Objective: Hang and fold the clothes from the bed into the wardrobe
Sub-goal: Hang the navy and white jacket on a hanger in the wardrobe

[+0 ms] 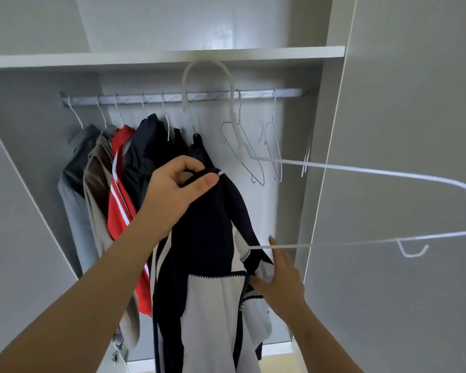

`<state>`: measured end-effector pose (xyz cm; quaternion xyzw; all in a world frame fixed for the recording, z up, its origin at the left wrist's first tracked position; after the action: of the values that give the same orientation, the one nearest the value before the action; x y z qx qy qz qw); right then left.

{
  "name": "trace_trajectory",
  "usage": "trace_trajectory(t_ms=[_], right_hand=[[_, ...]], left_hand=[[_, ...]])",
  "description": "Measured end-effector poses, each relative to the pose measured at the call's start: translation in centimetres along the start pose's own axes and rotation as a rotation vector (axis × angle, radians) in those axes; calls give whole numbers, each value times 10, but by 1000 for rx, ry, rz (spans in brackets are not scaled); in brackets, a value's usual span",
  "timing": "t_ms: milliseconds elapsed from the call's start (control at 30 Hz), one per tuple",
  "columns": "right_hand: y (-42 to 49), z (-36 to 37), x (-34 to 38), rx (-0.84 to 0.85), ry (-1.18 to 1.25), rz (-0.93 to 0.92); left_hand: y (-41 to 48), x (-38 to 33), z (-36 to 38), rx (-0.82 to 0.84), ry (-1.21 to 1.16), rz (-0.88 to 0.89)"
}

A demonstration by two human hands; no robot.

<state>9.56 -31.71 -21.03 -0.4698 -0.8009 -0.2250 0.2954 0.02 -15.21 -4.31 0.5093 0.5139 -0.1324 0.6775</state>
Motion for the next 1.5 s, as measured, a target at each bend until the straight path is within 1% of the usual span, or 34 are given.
trace_trajectory(t_ms=[67,133,200,233,267,300,367,433,467,500,567,633,700,767,833,867,933,1067,1200,1267,1333,1400,1433,1500], right_hand=[[1,7,2,121,-53,18],[-1,16,-1,212,-202,89],[-5,18,-7,185,-333,191],[-7,17,-9,151,-306,221],[-6,15,-13,126,-197,243],[-3,13,-15,109,-15,265],[2,9,-18,123,486,369],[5,5,-15,192,955,475],[7,2,-15,225,1095,482],[9,-1,-14,254,1172,470],[11,-8,-12,319,1224,430],[10,-13,-10,400,1231,379],[11,-17,-14,392,1231,373],[14,-19,-22,290,1192,409],[17,-25,-29,104,1081,432],[19,-29,-31,24,1011,422],[20,-39,-33,-76,881,385],[22,-51,-34,-195,722,344],[22,-53,-25,-262,546,301],[19,-53,-16,-291,507,269],[14,-48,-1,-249,513,218],[11,-41,15,-156,523,178],[9,-39,21,-86,535,155],[5,-40,31,151,571,95]], left_hand=[[1,-1,-5,3,15,10],[2,-4,-10,4,20,39],[3,-6,-21,-13,44,93],[3,-8,-29,-27,83,137],[3,-9,-38,-37,131,176],[2,-9,-48,-40,192,207],[-1,-7,-67,-47,318,237],[-7,-4,-81,-63,418,245],[-11,-2,-88,-66,467,241],[-15,-2,-92,-68,511,239],[-20,0,-102,-77,610,254],[-22,2,-107,-60,696,261],[-24,0,-106,-17,769,302],[-24,1,-104,38,839,342],[-24,1,-105,44,883,353],[-24,1,-105,43,898,349],[-25,1,-105,59,920,341],[-25,8,-107,153,1010,340],[-28,11,-99,106,1138,376],[-31,19,-86,86,1219,431],[-34,31,-70,90,1264,437],[-36,44,-58,52,1268,373],[-36,51,-55,4,1248,305],[-33,60,-57,-107,1142,85]])
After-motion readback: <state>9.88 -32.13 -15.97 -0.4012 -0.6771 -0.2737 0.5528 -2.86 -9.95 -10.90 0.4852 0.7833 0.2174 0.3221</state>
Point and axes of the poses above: each hand's wrist, its own y-axis towards the middle knuckle, its own z-axis out of the palm, x = y × z, the point moved 2 cm from there along y, towards the middle knuckle, and after that the axes turned 7 degrees about -y, right-handed, at the moved point
